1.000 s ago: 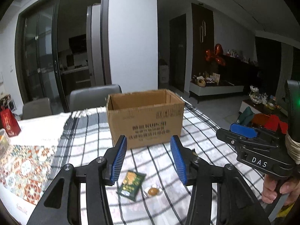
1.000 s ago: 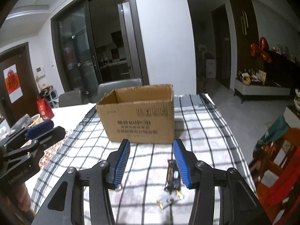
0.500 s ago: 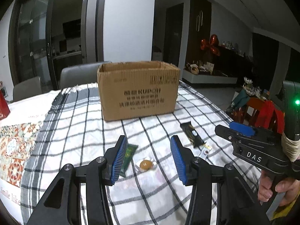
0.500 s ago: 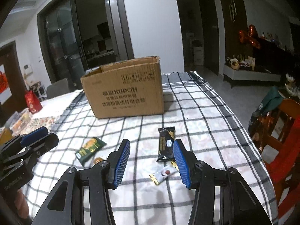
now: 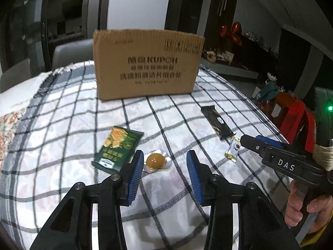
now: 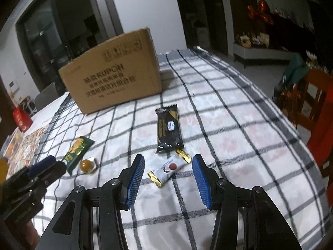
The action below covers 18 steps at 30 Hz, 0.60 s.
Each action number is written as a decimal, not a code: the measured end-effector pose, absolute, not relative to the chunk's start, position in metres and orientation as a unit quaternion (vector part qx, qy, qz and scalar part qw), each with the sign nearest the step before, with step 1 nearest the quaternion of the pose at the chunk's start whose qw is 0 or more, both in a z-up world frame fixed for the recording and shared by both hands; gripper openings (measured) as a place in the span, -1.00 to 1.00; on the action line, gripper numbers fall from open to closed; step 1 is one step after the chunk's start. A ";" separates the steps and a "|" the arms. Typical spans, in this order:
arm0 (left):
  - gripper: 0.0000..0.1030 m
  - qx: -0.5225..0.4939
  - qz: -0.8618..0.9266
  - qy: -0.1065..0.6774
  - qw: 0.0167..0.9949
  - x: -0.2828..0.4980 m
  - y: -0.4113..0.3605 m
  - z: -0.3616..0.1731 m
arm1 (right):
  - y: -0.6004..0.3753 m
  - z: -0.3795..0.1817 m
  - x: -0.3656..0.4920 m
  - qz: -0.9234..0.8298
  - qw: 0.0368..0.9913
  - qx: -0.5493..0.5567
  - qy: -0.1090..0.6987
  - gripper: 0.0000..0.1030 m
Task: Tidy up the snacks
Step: 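Grasp the orange candy with the left tool while the right tool grasps the white bar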
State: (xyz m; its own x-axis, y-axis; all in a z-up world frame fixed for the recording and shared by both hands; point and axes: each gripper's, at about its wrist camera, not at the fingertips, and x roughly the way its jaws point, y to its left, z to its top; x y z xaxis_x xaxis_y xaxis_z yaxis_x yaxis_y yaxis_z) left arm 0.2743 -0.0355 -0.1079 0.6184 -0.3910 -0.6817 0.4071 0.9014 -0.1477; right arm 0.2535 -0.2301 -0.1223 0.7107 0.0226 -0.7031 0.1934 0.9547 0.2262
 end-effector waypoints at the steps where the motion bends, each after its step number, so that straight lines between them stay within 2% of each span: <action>1: -0.20 0.006 -0.227 0.383 0.895 0.277 -0.036 -0.112 | -0.230 -0.125 0.255 -0.045 0.912 0.146 0.381 -0.05; 7: -0.26 -0.005 -0.233 0.405 0.884 0.292 -0.039 -0.126 | -0.227 -0.132 0.261 -0.046 0.905 0.153 0.395 -0.05; 18: -0.26 0.045 -0.222 0.410 0.884 0.303 -0.051 -0.142 | -0.229 -0.142 0.267 -0.043 0.898 0.161 0.407 -0.05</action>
State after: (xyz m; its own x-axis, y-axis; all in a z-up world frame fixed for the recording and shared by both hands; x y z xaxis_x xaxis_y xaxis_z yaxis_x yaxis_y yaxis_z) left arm 0.3027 -0.0513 -0.1422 0.5663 -0.3548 -0.7439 0.4286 0.8977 -0.1019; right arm 0.2672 -0.2285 -0.1424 0.6648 0.0531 -0.7452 0.2093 0.9443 0.2540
